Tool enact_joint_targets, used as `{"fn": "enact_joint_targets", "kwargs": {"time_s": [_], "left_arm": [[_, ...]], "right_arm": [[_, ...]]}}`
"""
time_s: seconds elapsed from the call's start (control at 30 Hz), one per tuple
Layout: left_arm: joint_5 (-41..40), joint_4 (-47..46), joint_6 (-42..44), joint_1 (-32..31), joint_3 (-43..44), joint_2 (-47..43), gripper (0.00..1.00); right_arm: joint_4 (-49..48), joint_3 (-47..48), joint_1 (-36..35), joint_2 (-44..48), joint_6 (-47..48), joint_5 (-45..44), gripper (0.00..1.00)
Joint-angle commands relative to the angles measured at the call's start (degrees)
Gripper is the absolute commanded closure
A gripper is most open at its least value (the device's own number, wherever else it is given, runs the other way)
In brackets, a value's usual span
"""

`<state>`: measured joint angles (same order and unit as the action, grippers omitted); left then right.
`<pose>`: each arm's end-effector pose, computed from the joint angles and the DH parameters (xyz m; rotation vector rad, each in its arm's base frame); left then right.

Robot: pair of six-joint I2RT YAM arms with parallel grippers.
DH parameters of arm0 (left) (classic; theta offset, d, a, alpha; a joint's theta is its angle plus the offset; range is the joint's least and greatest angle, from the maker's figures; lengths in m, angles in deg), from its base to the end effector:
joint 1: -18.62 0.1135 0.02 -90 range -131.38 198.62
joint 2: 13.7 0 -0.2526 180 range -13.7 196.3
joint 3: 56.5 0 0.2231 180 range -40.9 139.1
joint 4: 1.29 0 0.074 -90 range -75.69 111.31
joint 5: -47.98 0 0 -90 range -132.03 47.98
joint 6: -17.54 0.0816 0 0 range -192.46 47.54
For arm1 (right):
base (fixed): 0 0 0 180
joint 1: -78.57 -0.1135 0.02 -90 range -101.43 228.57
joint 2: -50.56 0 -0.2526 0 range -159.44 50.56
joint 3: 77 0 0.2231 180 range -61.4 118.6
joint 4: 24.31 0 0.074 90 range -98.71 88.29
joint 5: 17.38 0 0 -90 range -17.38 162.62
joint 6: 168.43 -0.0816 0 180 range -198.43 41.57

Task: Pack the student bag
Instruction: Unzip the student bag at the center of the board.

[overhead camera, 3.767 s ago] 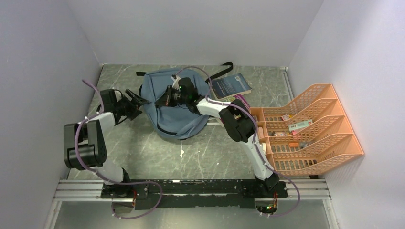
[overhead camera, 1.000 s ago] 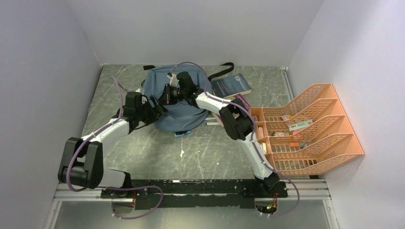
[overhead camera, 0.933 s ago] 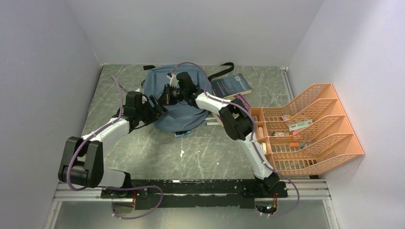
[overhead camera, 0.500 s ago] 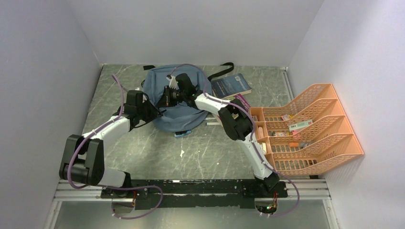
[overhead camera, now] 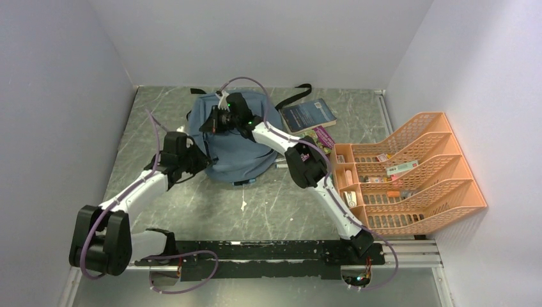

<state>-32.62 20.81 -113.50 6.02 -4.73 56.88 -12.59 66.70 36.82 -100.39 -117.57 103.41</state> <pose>0.2547 -0.0706 0.1786 -0.4948 2.3138 -0.6607 0.4186 0.4296 0.1612 -0.4599 2.0878 1.4108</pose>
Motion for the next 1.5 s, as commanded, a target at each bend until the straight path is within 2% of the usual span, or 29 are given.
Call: {"fn": "enact_joint_targets", "kwargs": {"time_s": [0.0,0.27,0.4,0.5,0.53,0.6,0.67,0.7,0.8,0.87,1.07,1.33,1.4,1.47], "left_arm": [[2.0,5.0,0.4,-0.9,-4.8,-2.5,0.95],[1.3,6.0,-0.7,-0.9,-8.8,-4.4,0.95],[0.4,6.9,-0.5,-0.9,-8.6,-4.5,0.95],[0.1,7.0,-0.5,-0.9,-8.5,-4.4,0.95],[0.0,7.1,-0.3,-0.9,-8.2,-4.2,0.95],[-0.7,7.3,0.4,-0.8,-7.2,-3.8,0.92],[-0.3,7.0,1.7,-0.7,-5.1,-3.2,0.74],[0.6,6.4,2.4,-0.4,-4.1,-2.8,0.65],[3.6,5.8,3.9,1.3,-0.5,-1.9,0.49],[4.6,6.4,4.5,2.7,1.6,-1.4,0.43],[5.6,7.2,5.9,9.1,6.0,1.8,0.31],[6.8,4.3,5.2,11.6,8.9,10.3,0.35],[7.5,2.3,4.9,11.7,8.9,11.5,0.35],[7.9,1.7,4.9,11.7,9.6,13.5,0.36]], "right_arm": [[0.5,4.0,0.8,-2.4,1.8,-9.1,1.0],[-1.0,4.6,1.7,-3.0,2.7,-18.3,1.0],[-1.9,4.5,2.8,-3.4,2.5,-18.2,1.0],[-2.9,3.7,3.6,-2.7,2.7,-14.9,1.0],[-3.1,3.3,3.9,-2.1,2.9,-13.1,0.97],[-4.2,0.9,4.3,0.7,3.0,-11.1,0.81],[-6.1,-3.4,4.4,4.8,2.8,-10.4,0.59],[-6.4,-5.7,4.4,7.0,2.8,-10.6,0.51],[-5.7,-12.4,4.7,13.0,3.0,-12.2,0.41],[-4.9,-16.3,5.1,16.8,2.9,-13.0,0.38],[0.5,-24.3,4.8,25.0,3.0,-13.0,0.35],[10.5,-32.7,-1.4,33.5,9.1,-19.3,0.25],[11.1,-36.4,-2.5,35.6,10.2,-18.7,0.28],[10.5,-40.8,-3.4,38.0,10.7,-18.6,0.37]]}}
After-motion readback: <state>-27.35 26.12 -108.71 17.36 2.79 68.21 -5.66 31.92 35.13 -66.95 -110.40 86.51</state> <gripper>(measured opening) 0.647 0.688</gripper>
